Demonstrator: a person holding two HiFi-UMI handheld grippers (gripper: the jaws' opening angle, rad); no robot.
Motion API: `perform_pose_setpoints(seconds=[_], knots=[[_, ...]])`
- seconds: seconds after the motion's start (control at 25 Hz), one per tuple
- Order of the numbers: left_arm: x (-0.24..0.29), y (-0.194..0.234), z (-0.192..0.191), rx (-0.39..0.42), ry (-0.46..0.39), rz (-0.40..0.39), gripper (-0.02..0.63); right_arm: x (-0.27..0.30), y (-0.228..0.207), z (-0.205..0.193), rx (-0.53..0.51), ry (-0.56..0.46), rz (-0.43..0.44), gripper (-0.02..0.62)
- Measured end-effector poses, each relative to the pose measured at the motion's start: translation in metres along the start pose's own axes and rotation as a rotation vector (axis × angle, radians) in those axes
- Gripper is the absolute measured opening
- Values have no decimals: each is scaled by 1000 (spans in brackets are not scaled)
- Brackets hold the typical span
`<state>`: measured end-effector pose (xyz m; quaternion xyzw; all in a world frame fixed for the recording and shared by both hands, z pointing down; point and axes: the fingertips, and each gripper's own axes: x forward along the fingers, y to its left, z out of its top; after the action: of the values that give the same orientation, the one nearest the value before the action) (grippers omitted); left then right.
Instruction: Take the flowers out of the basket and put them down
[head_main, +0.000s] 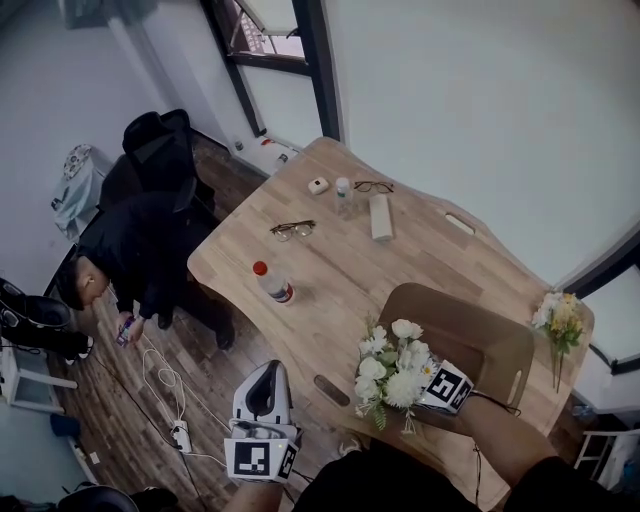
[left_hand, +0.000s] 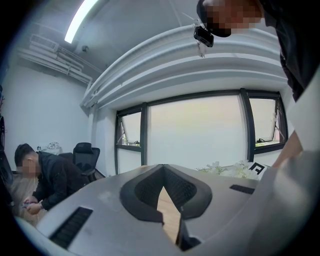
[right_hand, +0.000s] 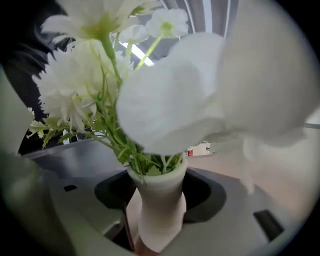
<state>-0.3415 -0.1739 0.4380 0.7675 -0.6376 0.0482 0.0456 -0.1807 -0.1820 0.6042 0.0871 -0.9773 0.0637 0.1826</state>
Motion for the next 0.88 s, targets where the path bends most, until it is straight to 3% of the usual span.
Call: perform_pose_setpoints(seconds=[0.32, 0.88], knots=[[-4, 3, 10, 15, -18, 0, 2, 1, 4, 13, -4, -6, -25, 279], [13, -36, 23, 8, -54, -122, 2, -54, -24, 41, 87, -22, -239, 278]])
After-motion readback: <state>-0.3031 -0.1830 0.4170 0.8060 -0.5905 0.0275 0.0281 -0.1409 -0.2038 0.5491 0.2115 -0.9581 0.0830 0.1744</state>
